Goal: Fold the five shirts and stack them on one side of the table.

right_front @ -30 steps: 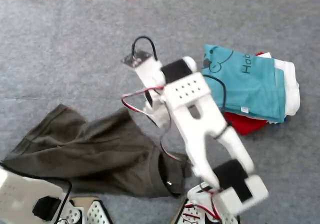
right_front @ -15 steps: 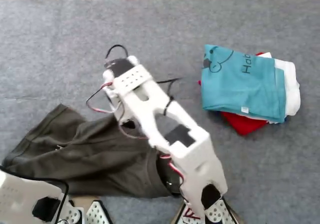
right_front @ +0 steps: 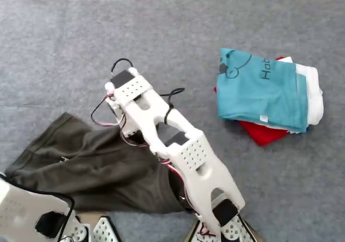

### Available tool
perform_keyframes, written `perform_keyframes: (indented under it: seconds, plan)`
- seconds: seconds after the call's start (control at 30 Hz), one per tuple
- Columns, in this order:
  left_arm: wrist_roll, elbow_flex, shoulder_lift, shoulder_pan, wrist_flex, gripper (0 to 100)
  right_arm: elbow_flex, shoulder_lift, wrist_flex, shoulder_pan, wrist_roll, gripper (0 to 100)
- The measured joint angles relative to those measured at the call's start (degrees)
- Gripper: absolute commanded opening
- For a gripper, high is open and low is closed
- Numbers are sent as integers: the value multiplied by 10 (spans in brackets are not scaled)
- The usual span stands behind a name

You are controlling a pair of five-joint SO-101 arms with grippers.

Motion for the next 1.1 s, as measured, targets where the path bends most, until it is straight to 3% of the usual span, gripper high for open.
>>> perform_keyframes:
  seconds: [0.3,0.43,0.77,0.9,1.1]
  plan:
    - [1,0,0,4,0,29,-3,-68,-4,22,32,15]
    - [4,-10,0,54,0,29,-3,-131,-8,52,61,15]
    - [195,-107,0,185,0,29,1,-197,-28,159,74,15]
    - [193,-79,0,207,0,29,68,-197,-11,184,107,15]
    - [98,19,0,196,0,29,259,-223,-8,172,162,15]
